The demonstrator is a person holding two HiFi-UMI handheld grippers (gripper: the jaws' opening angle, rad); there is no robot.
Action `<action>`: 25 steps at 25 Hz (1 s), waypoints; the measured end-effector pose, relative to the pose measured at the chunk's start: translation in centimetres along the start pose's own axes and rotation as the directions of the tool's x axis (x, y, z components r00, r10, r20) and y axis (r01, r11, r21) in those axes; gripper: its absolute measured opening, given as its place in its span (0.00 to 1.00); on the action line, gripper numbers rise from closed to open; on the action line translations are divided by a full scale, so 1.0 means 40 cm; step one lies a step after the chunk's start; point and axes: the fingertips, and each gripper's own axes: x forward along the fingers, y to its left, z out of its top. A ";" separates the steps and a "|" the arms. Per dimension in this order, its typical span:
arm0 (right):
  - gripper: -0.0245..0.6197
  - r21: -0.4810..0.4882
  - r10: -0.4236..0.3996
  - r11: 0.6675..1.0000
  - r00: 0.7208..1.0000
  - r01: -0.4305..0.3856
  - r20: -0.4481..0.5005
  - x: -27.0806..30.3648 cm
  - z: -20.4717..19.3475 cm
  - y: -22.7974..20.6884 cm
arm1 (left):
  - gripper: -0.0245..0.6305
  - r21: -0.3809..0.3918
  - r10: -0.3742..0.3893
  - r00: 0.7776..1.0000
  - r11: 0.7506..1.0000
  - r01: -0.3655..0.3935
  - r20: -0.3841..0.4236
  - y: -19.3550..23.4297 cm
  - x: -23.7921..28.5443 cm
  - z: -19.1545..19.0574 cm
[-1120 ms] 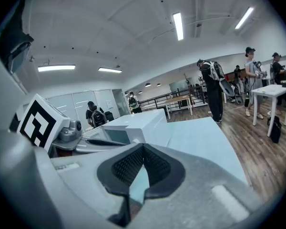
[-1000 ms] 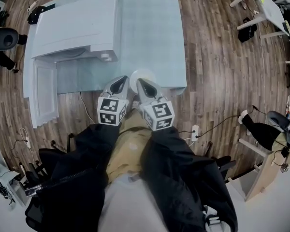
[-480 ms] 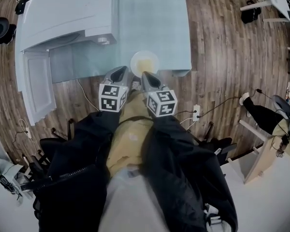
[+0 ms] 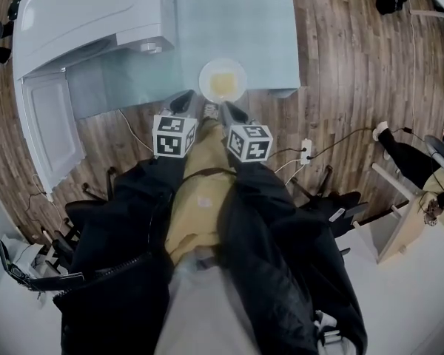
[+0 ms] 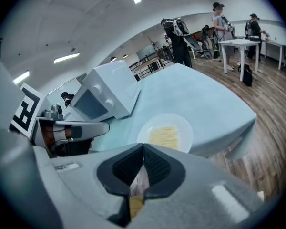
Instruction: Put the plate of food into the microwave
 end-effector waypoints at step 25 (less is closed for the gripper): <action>0.21 0.333 -0.071 0.939 0.997 0.080 -0.041 0.061 -0.107 -0.152 | 0.03 -0.001 -0.005 0.995 1.000 0.005 -0.101 0.003 0.045 -0.079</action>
